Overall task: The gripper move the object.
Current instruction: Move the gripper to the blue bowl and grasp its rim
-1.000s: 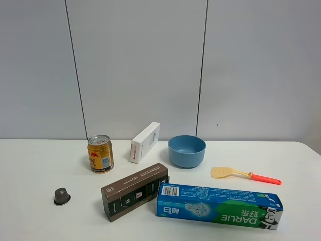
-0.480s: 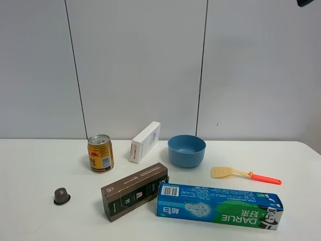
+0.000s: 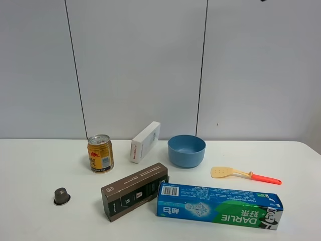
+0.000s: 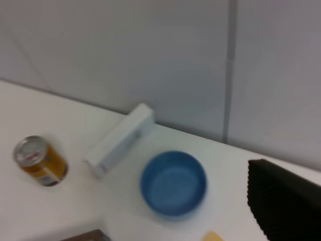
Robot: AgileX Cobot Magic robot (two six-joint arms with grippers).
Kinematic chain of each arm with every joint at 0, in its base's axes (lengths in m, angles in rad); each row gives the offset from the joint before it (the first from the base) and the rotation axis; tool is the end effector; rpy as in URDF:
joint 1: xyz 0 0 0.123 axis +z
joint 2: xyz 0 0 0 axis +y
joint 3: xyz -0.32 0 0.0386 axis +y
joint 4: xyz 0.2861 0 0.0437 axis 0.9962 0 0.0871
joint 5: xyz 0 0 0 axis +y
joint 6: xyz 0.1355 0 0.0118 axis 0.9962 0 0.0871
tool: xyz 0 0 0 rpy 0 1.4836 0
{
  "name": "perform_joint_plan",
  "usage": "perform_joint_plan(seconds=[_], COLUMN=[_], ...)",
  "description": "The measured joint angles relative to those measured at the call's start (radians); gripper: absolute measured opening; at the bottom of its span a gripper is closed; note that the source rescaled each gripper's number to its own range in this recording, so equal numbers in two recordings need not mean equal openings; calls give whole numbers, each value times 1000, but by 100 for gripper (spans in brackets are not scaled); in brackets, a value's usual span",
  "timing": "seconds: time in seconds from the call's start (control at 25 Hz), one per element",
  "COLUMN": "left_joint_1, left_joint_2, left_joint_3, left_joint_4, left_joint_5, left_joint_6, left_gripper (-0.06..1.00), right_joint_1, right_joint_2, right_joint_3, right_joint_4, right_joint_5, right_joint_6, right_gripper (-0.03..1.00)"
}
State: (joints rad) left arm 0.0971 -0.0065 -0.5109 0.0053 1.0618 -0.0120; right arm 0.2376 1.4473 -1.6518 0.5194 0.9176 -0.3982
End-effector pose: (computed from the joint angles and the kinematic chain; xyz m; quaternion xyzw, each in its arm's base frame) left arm 0.0286 0.0034 0.2789 -0.0464 0.8477 0.0251 0.5279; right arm 0.3531 0.1407 0.4801 -0.2252 0.8319 0.2165 0.4587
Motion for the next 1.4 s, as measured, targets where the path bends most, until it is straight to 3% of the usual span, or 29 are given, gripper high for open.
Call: perform_joint_plan(seconds=[0.28, 0.52, 0.72, 0.96, 1.12, 1.4], left_joint_1=[0, 0, 0, 0, 0, 0], left_joint_2=[0, 0, 0, 0, 0, 0], left_joint_3=[0, 0, 0, 0, 0, 0], left_joint_4=[0, 0, 0, 0, 0, 0], left_joint_5=[0, 0, 0, 0, 0, 0], left_joint_6=[0, 0, 0, 0, 0, 0], left_gripper=[100, 100, 100, 100, 100, 100], right_joint_1=[195, 307, 375, 393, 393, 393], right_joint_2=[128, 206, 233, 268, 316, 427], right_joint_3=[-58, -58, -58, -59, -60, -60], right_joint_4=[-153, -362, -477, -503, -501, -402], right_joint_5=[-6, -6, -7, -9, -8, -61], right_joint_6=[128, 269, 341, 430, 564, 748], right_gripper=[100, 100, 99, 98, 98, 96])
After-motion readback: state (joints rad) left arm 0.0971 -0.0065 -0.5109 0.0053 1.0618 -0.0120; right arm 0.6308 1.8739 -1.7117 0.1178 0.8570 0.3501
